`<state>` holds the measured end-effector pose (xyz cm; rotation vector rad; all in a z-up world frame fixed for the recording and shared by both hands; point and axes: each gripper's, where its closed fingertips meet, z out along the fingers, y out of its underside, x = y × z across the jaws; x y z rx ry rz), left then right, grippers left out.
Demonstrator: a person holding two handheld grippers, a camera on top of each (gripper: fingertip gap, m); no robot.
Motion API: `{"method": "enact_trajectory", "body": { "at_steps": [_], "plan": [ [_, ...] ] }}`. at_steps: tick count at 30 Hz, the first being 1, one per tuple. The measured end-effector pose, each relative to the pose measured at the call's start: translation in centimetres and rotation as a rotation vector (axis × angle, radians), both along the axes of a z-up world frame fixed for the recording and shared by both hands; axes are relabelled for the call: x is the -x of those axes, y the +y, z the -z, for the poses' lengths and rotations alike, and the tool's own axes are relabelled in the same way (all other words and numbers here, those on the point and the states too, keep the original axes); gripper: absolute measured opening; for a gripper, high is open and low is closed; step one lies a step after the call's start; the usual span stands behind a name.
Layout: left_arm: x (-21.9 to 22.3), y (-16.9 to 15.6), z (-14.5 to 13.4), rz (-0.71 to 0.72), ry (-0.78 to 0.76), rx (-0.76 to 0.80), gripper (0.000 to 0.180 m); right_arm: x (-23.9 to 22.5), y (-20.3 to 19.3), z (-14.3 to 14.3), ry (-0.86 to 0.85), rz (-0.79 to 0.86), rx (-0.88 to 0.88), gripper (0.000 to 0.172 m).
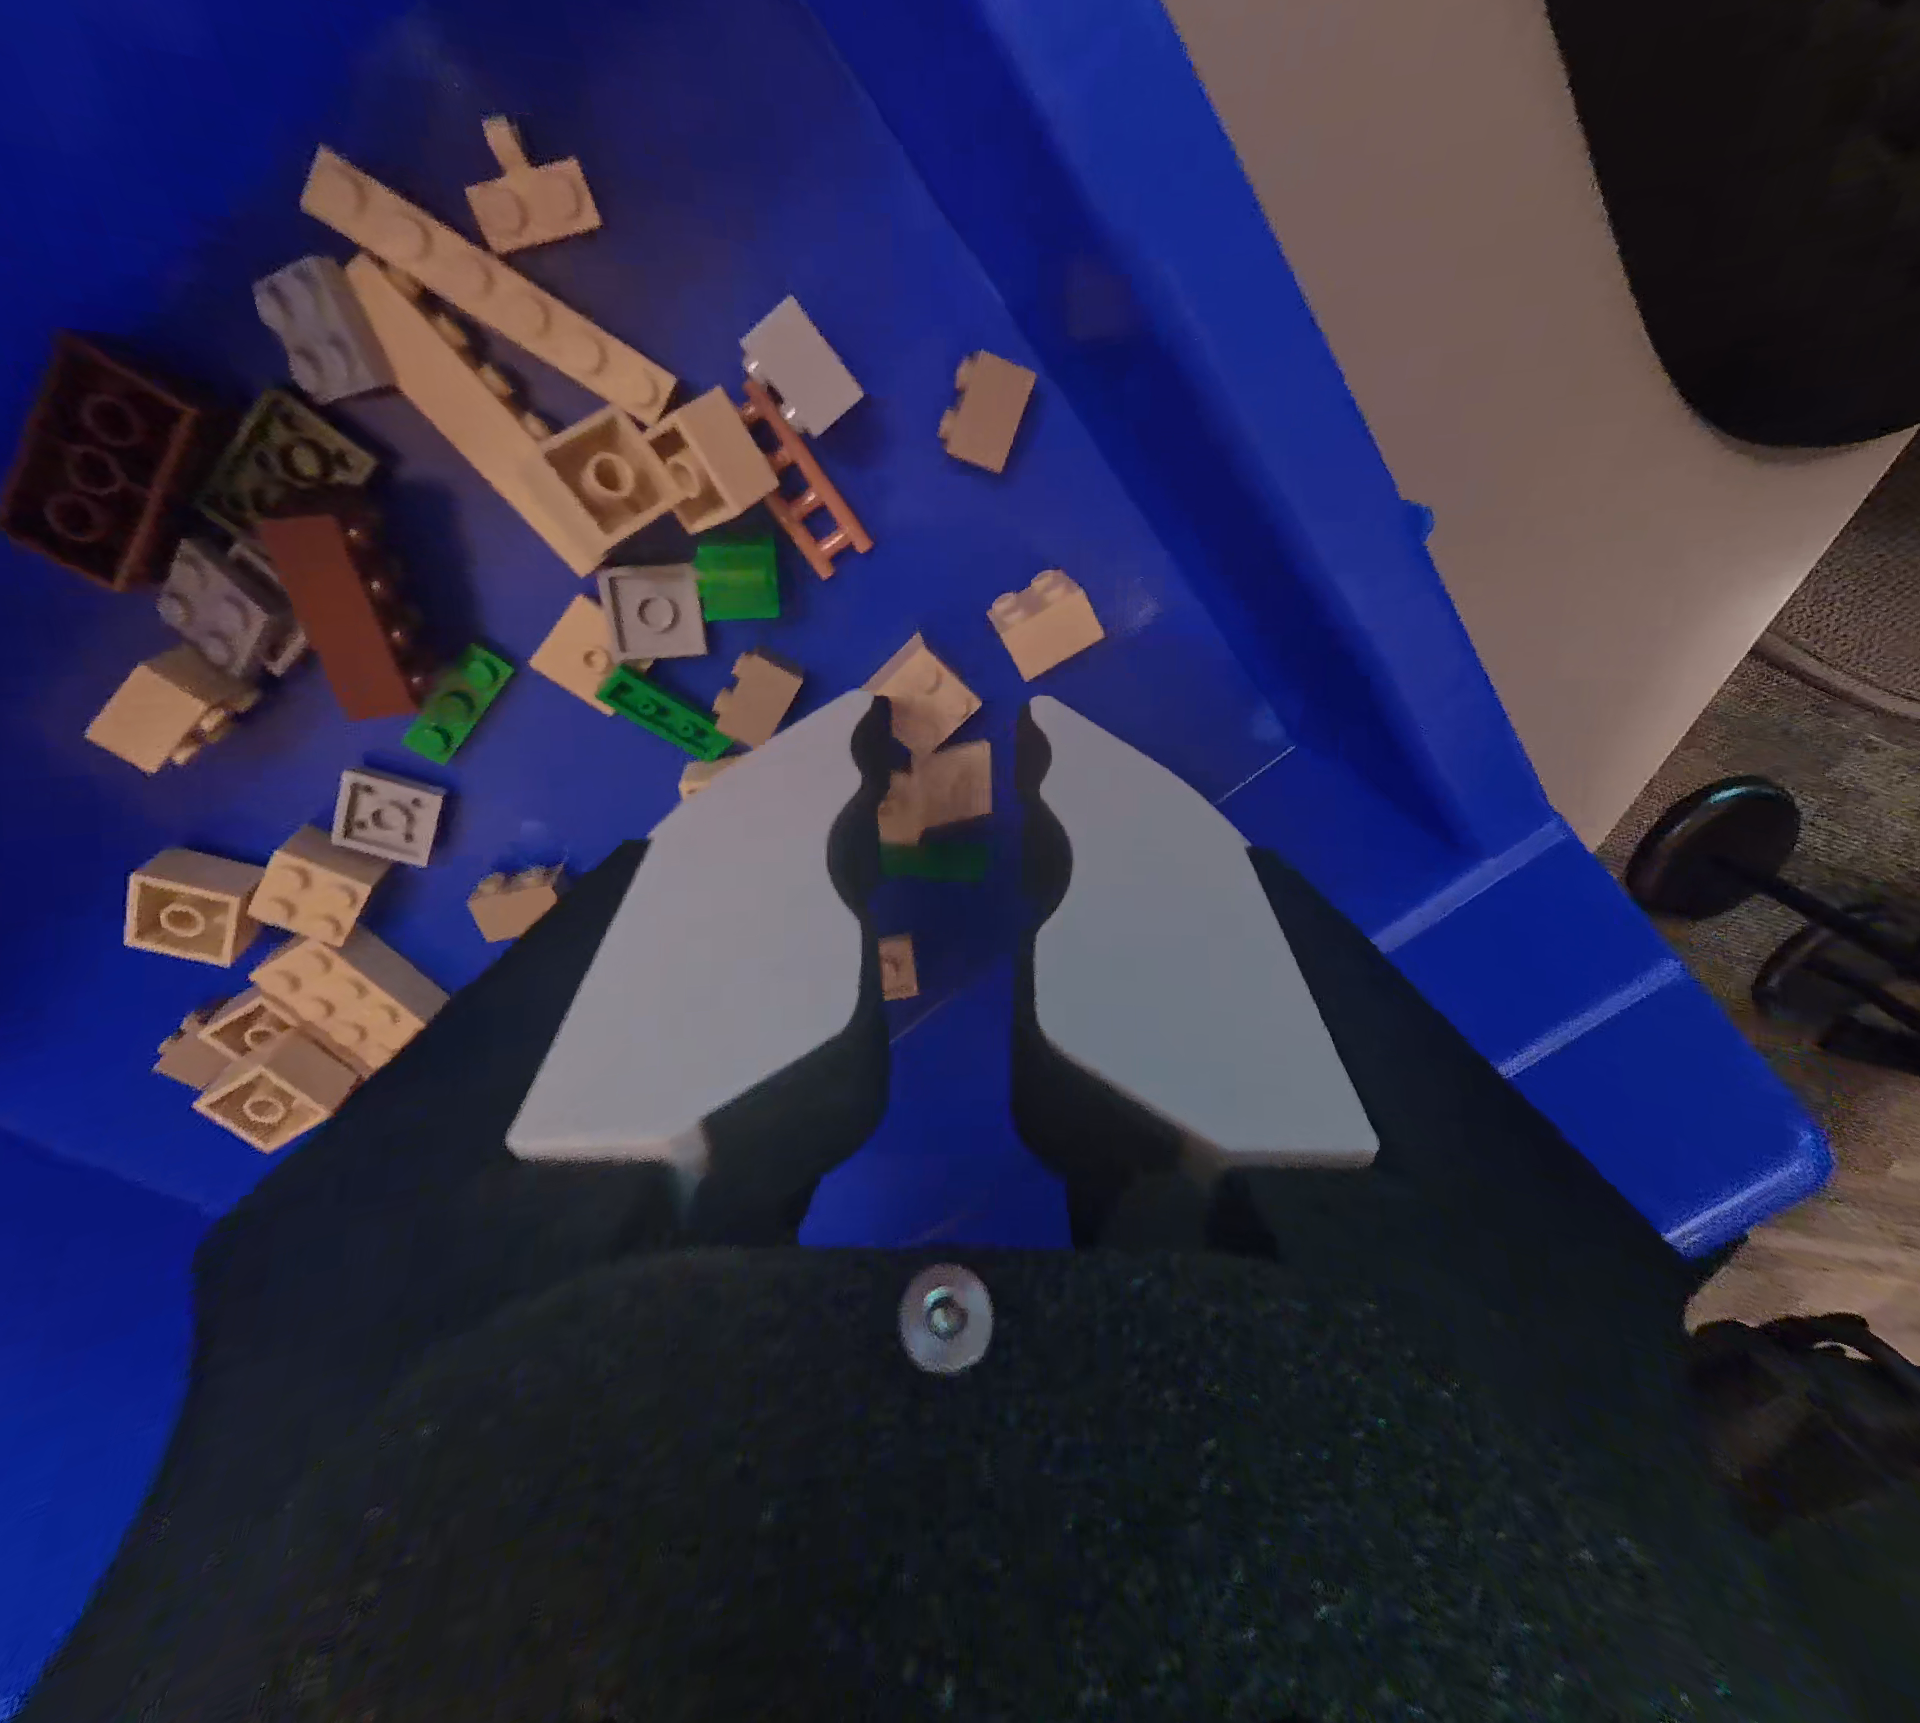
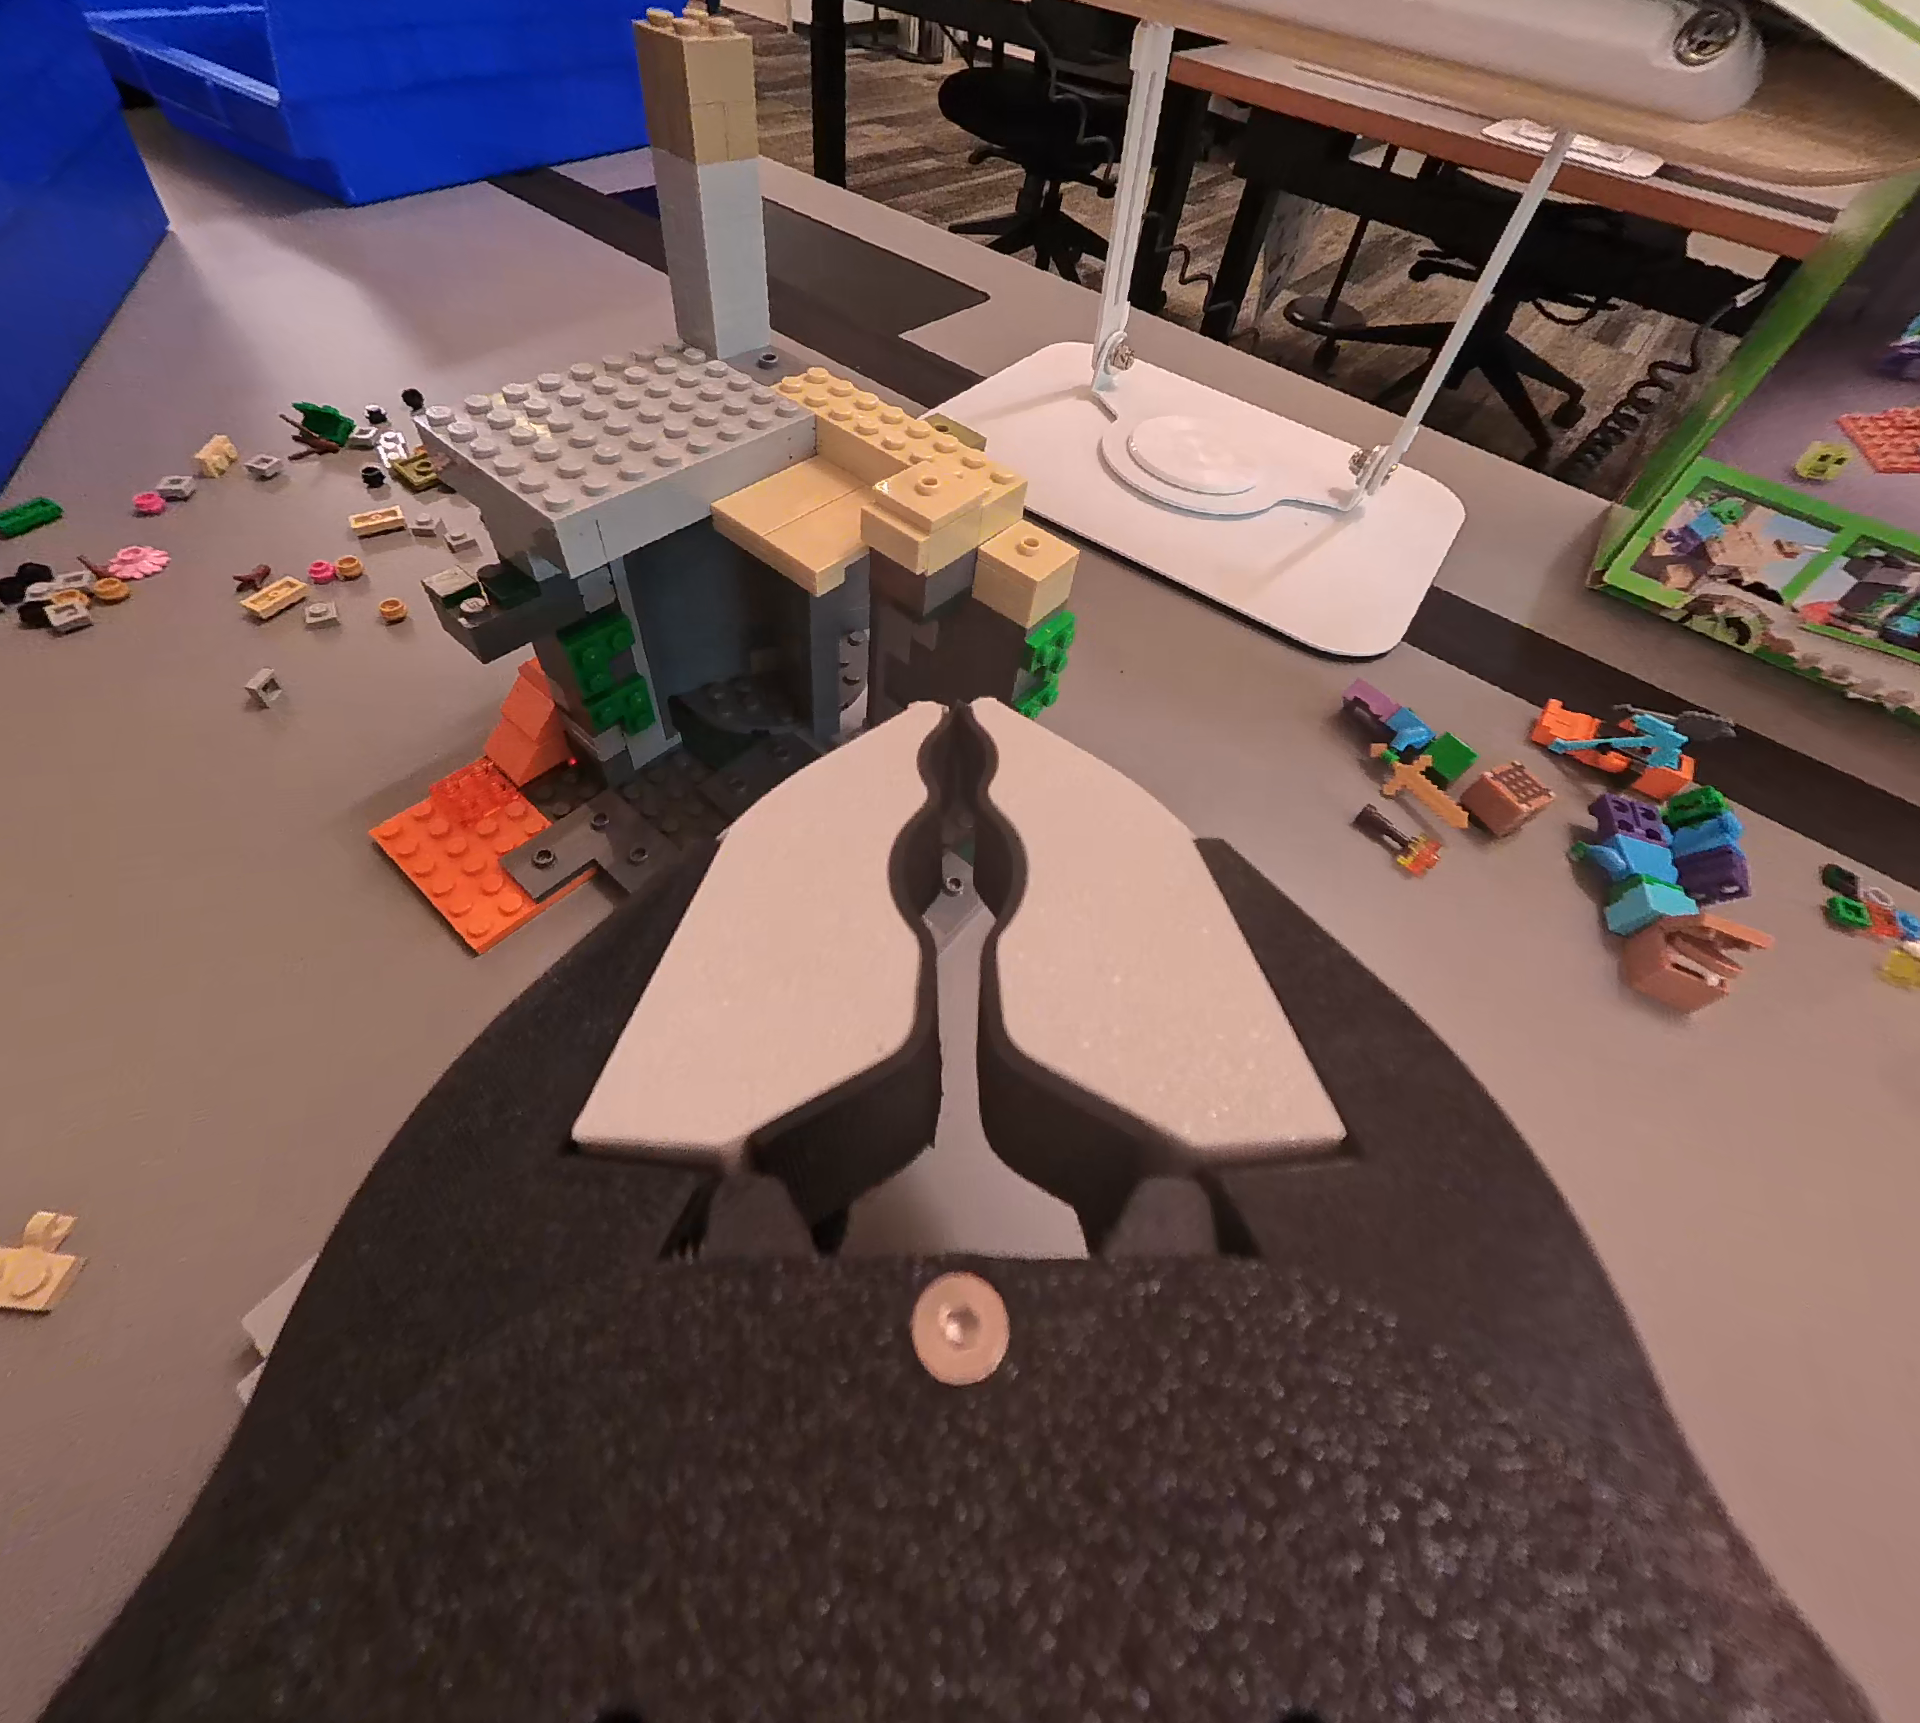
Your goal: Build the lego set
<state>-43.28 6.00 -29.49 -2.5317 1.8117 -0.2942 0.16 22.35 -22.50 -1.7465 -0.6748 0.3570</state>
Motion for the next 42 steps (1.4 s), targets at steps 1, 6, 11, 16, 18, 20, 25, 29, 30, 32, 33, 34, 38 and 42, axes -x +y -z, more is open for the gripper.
{"method": "enact_trajectory", "body": {
  "at_steps": [1,6,11,16,18,20,25,29,30,32,33,34,38,42],
  "plan": [
    [-0.3,0.0,0.0,0.006,-0.003,-0.006,0.025,0.0,0.0,0.0,0.0,0.001,0.002,0.0],
    [-1.3,0.0,0.1,0.045,-0.015,-0.015,0.026,0.1,0.0,0.2,-0.006,0.003,0.005,0.0],
    [-0.7,0.4,-0.1,0.038,0.016,-0.024,0.015,0.0,0.1,0.3,-0.007,0.005,0.006,0.0],
    [-0.9,2.8,-1.1,0.009,-0.001,-0.136,0.015,0.0,0.1,0.4,-0.01,0.007,0.009,0.0],
    [-1.5,3.7,-1.2,0.018,-0.01,-0.175,0.017,0.0,0.1,0.4,-0.012,0.008,0.01,0.0],
    [-2.3,4.2,-1.1,0.034,-0.031,-0.199,0.02,0.0,0.1,0.5,-0.012,0.01,0.011,0.0],
    [-3.0,5.0,0.0,0.057,-0.019,-0.216,0.031,-0.3,0.2,0.7,-0.012,0.019,0.017,0.0],
    [-2.1,5.5,0.7,0.053,0.008,-0.207,0.022,-0.2,0.3,1.0,-0.019,0.02,0.025,0.0],
    [-1.8,5.7,0.7,0.05,0.008,-0.215,0.018,-0.2,0.3,1.1,-0.02,0.021,0.027,0.0],
    [-1.1,6.3,0.4,0.024,0.007,-0.238,0.014,-0.2,0.4,1.2,-0.021,0.023,0.031,0.0],
    [-0.7,6.6,0.2,0.008,0.009,-0.246,0.014,-0.3,0.4,1.3,-0.022,0.024,0.033,0.0],
    [-0.2,7.0,0.0,-0.01,0.013,-0.262,0.014,-0.3,0.4,1.3,-0.021,0.026,0.035,0.0],
    [0.7,7.7,-0.9,-0.058,0.004,-0.312,0.018,-0.3,0.5,1.5,-0.022,0.029,0.04,0.0],
    [-1.3,5.6,-1.5,-0.001,-0.075,-0.259,0.019,-0.2,0.5,1.5,-0.022,0.03,0.041,0.0]
  ]
}}
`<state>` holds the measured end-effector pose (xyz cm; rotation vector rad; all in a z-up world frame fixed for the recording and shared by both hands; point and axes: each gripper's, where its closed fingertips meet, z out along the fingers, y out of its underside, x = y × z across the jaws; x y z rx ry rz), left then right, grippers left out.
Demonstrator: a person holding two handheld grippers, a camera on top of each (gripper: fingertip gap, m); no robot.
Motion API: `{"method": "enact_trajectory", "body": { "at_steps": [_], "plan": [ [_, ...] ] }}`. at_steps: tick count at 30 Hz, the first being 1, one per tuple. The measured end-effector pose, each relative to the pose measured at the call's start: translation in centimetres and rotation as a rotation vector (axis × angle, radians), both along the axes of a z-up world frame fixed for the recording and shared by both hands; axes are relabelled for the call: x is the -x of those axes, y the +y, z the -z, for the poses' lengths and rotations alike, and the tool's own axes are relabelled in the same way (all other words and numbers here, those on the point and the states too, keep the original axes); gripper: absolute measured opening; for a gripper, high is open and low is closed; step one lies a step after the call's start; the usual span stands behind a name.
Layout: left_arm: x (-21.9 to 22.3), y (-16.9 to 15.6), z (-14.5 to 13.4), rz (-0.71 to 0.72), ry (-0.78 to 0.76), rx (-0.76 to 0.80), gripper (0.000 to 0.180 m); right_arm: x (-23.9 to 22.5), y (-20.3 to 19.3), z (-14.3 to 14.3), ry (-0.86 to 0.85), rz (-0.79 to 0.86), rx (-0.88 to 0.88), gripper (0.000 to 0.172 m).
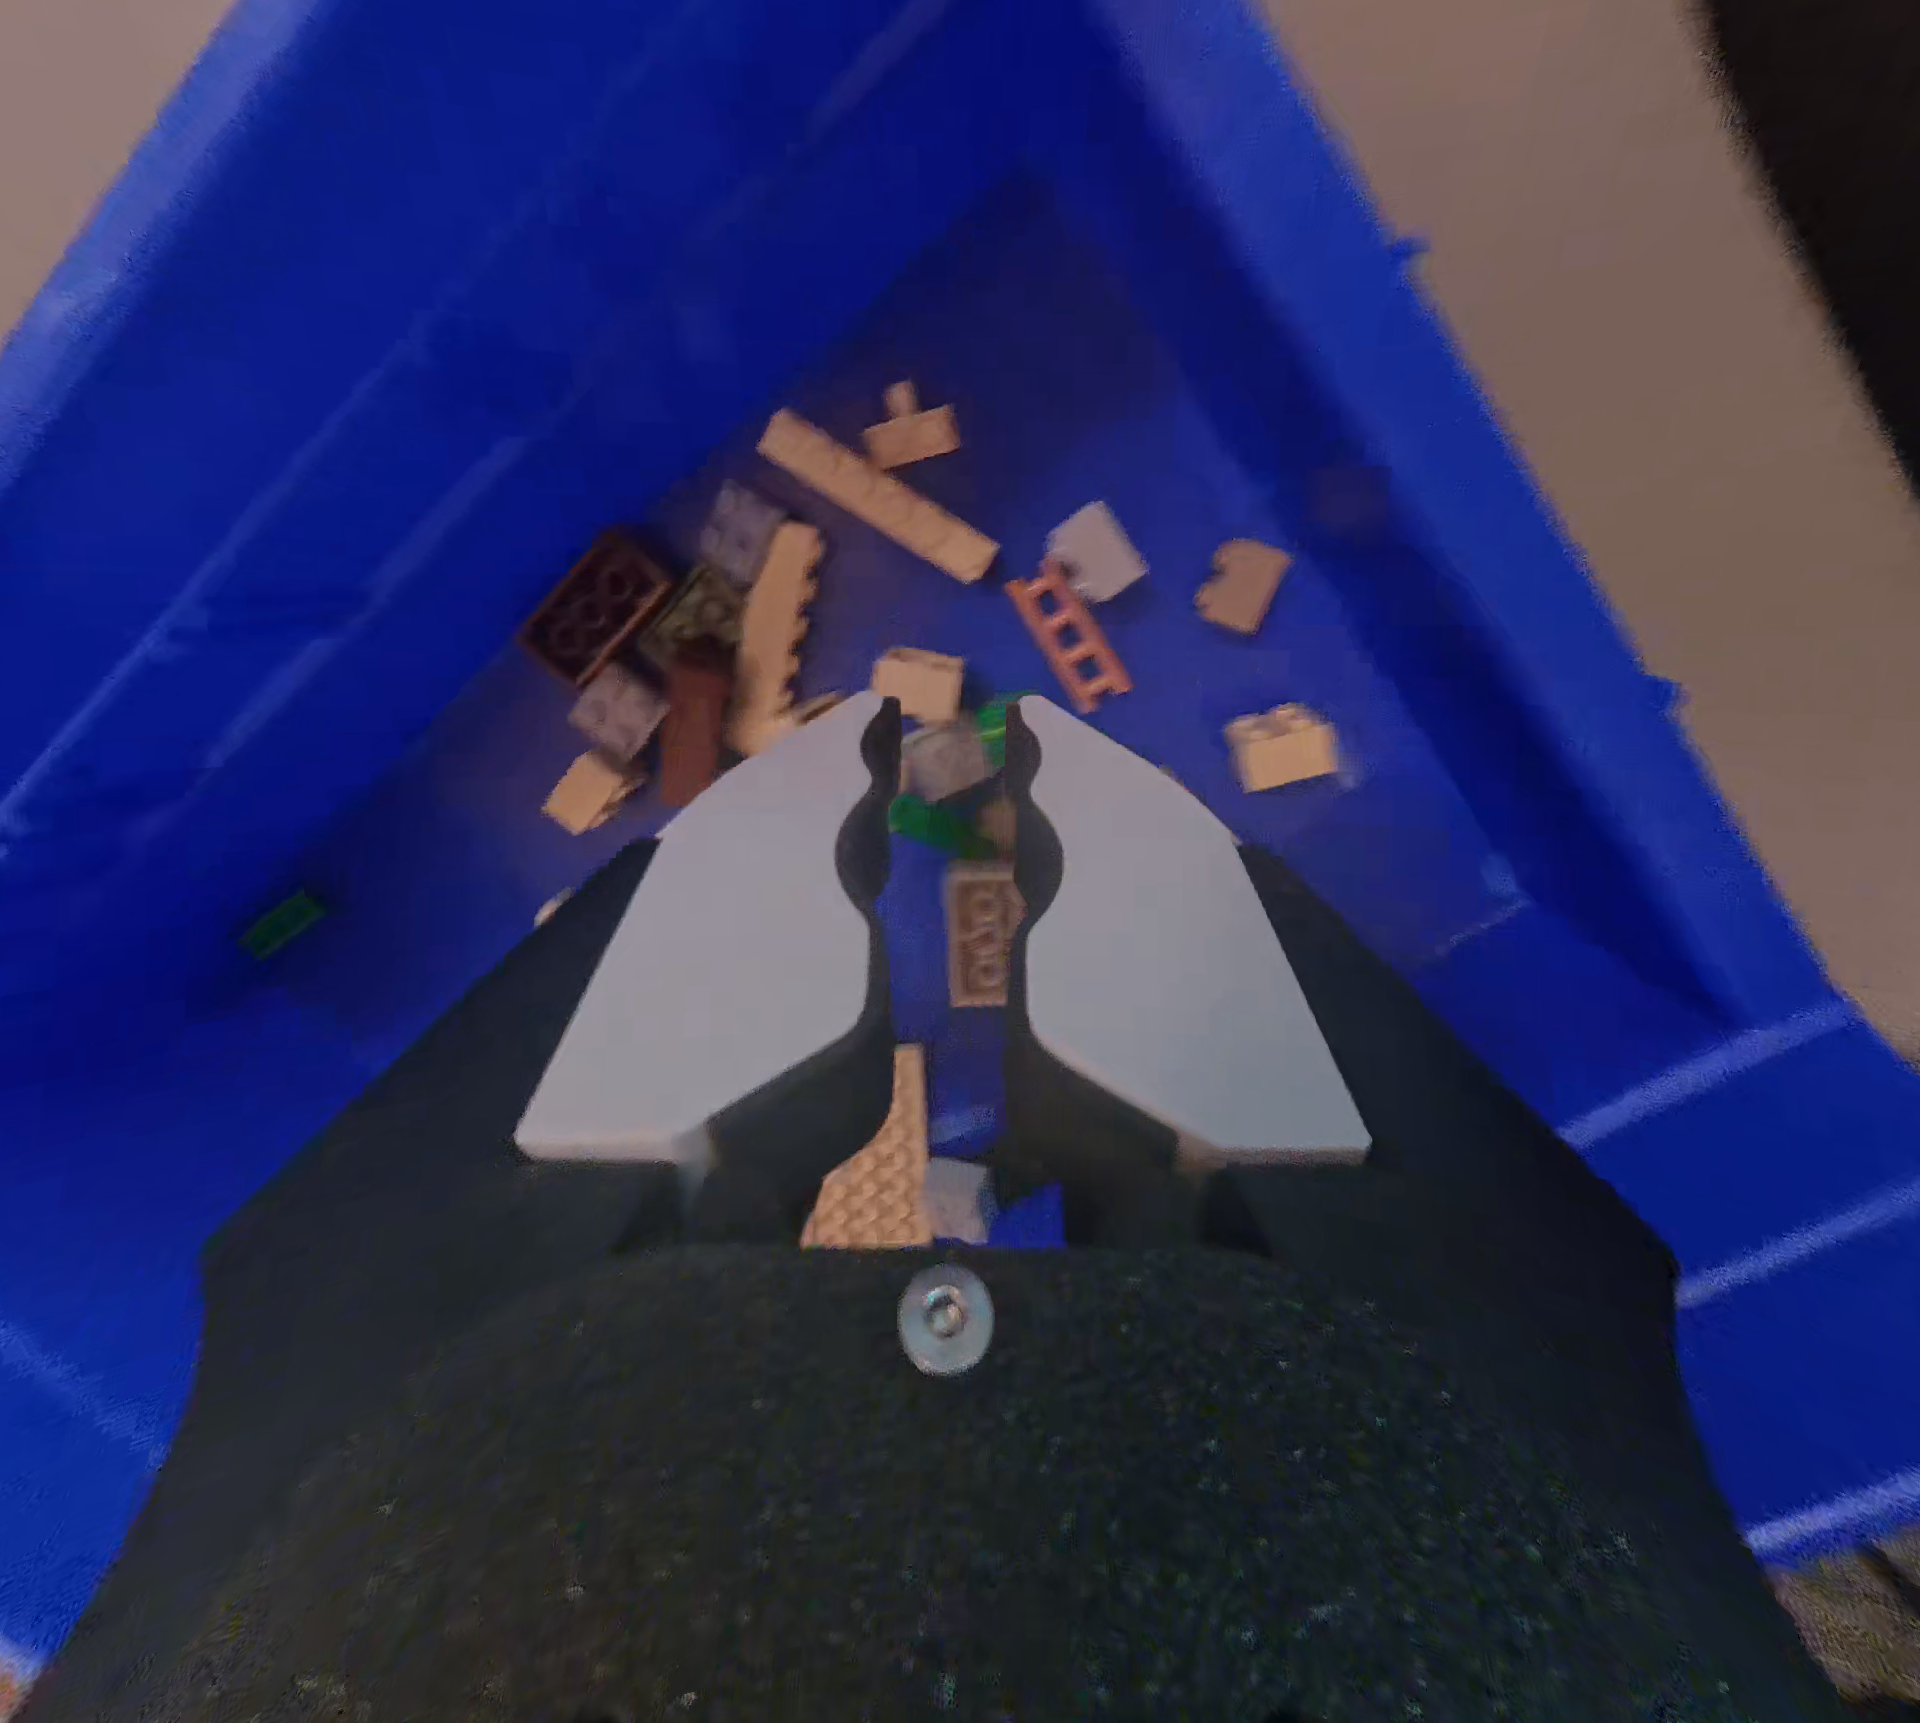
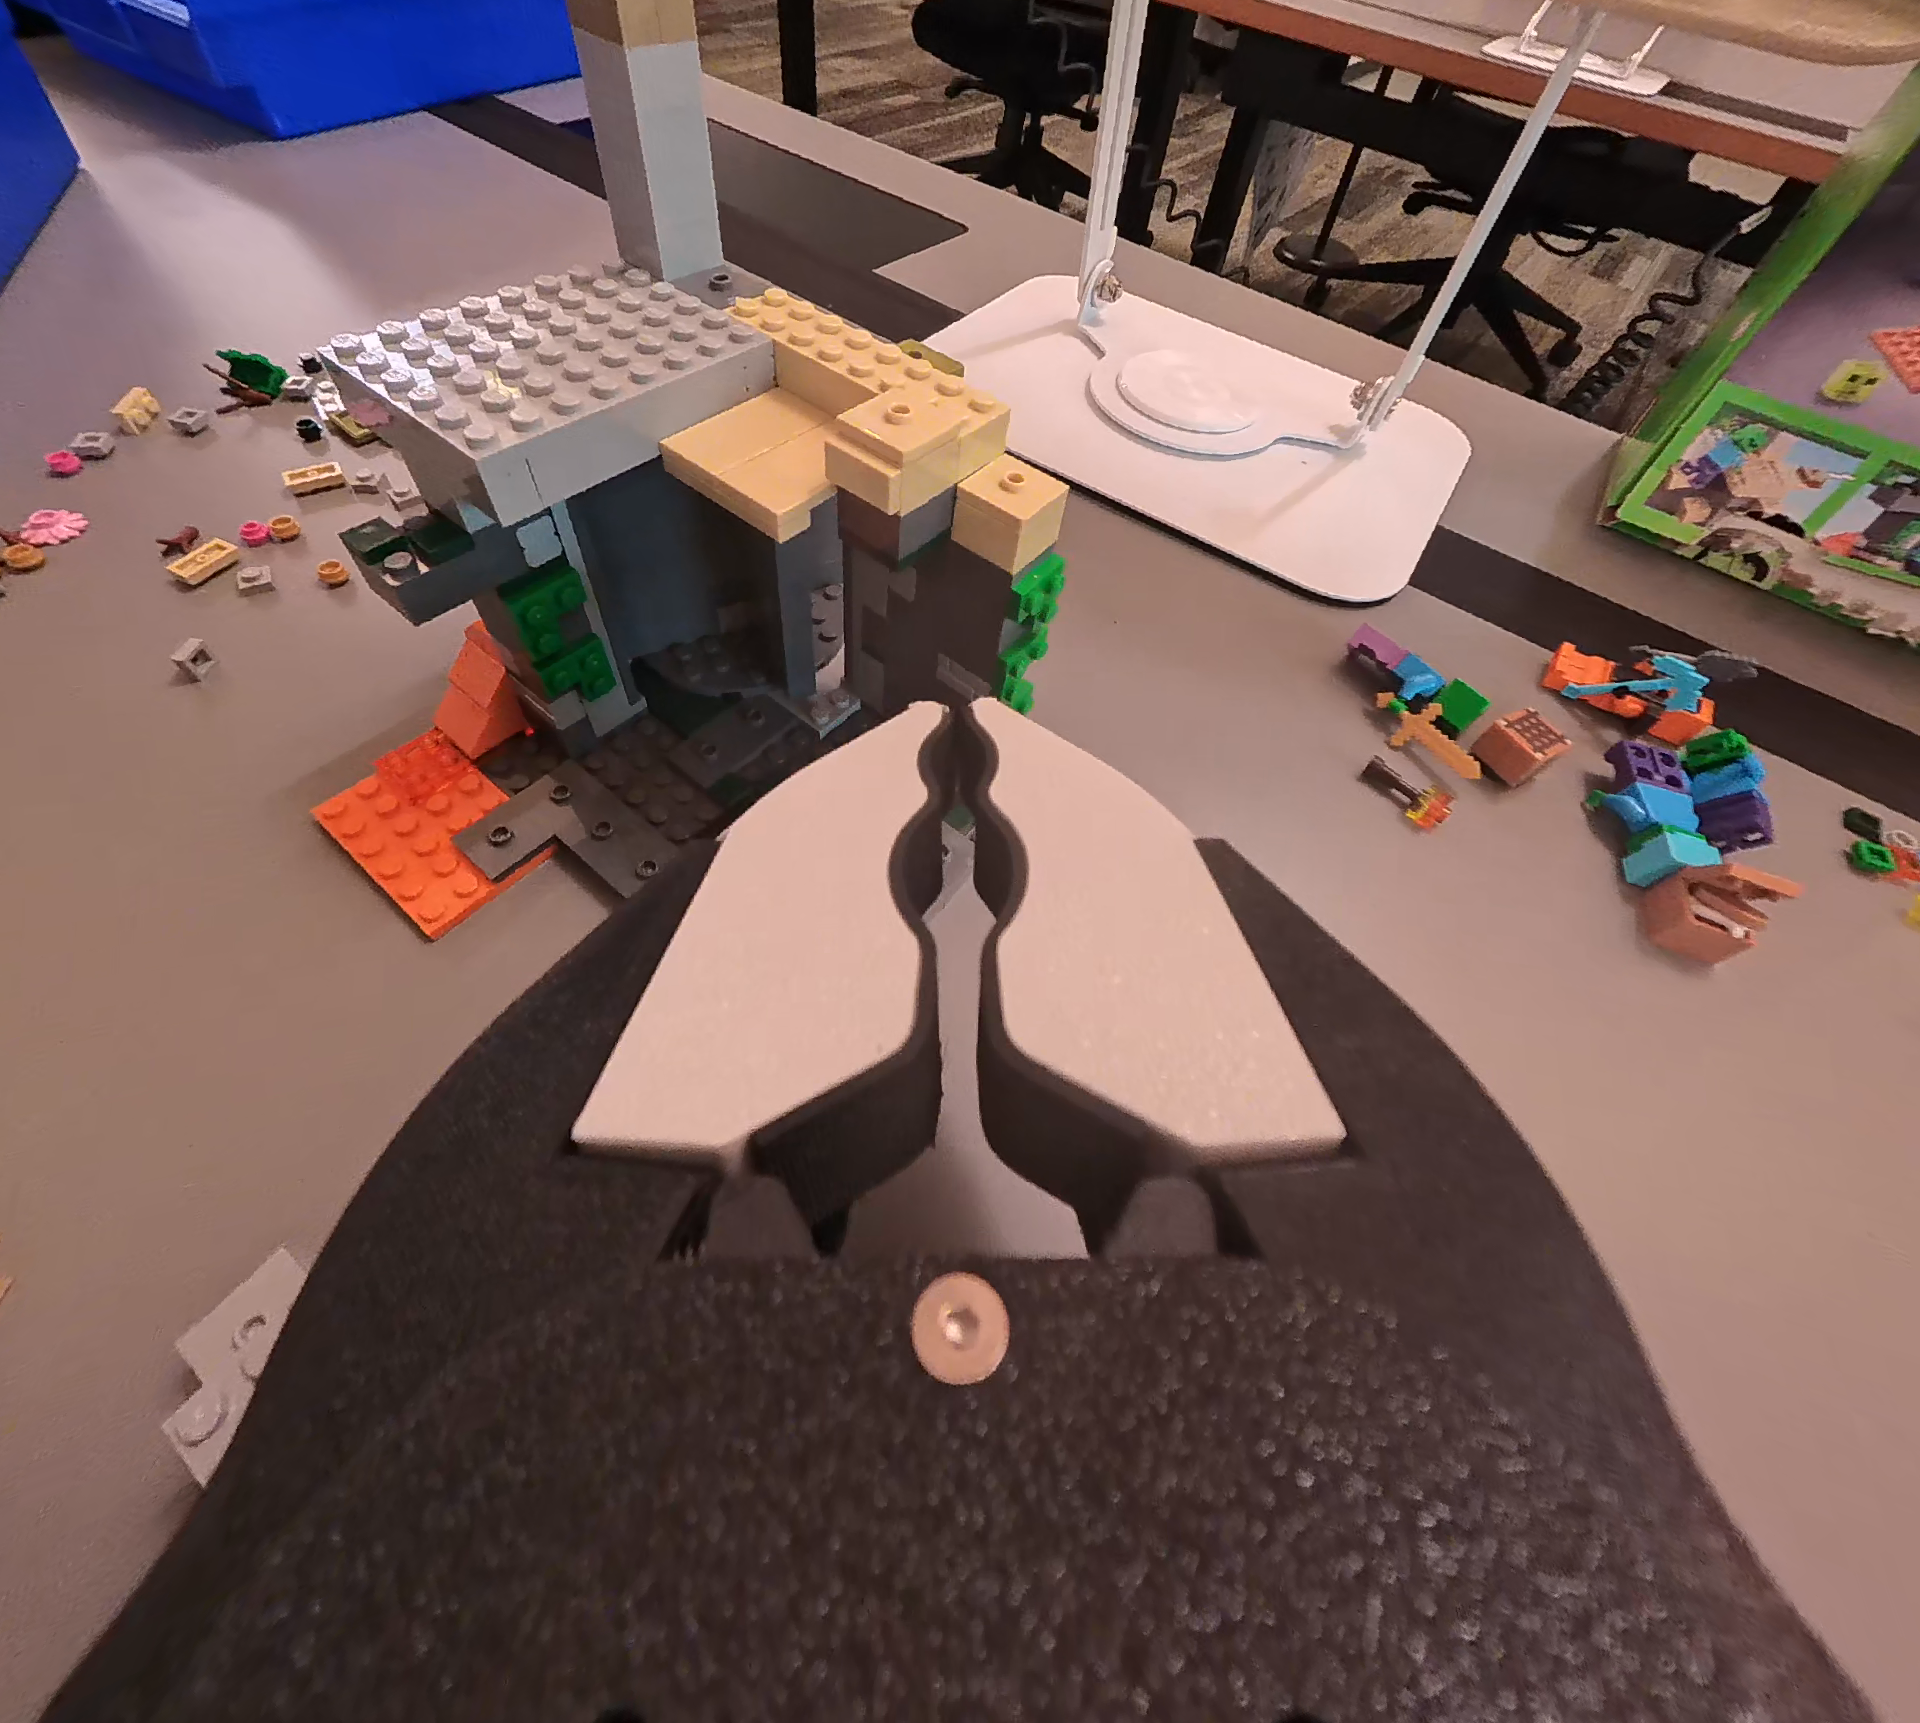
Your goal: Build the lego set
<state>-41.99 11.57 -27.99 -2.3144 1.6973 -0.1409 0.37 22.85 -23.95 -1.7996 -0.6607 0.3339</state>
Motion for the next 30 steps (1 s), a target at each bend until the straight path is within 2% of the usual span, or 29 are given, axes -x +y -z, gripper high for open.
{"method": "enact_trajectory", "body": {
  "at_steps": [4,6,7,13,22,30],
  "plan": [
    [-2.9,-4.0,0.0,0.114,-0.103,0.15,0.02,0.0,0.0,0.1,-0.002,0.001,0.001,0.0],
    [-3.5,-4.7,0.7,0.153,-0.096,0.165,0.024,0.0,0.1,0.1,-0.003,0.003,0.003,0.0],
    [-3.6,-4.9,1.1,0.17,-0.079,0.167,0.019,0.0,0.1,0.2,-0.003,0.004,0.004,0.0],
    [-3.4,-4.6,2.7,0.201,-0.046,0.186,0.016,0.0,0.1,0.4,-0.01,0.007,0.008,0.0],
    [-0.5,-2.9,1.4,0.129,0.005,0.088,0.011,0.0,0.2,0.5,-0.007,0.009,0.013,0.0],
    [0.6,-2.6,0.5,0.068,0.036,0.048,0.016,0.0,0.1,0.0,-0.003,0.009,-0.003,0.0]
  ]
}}
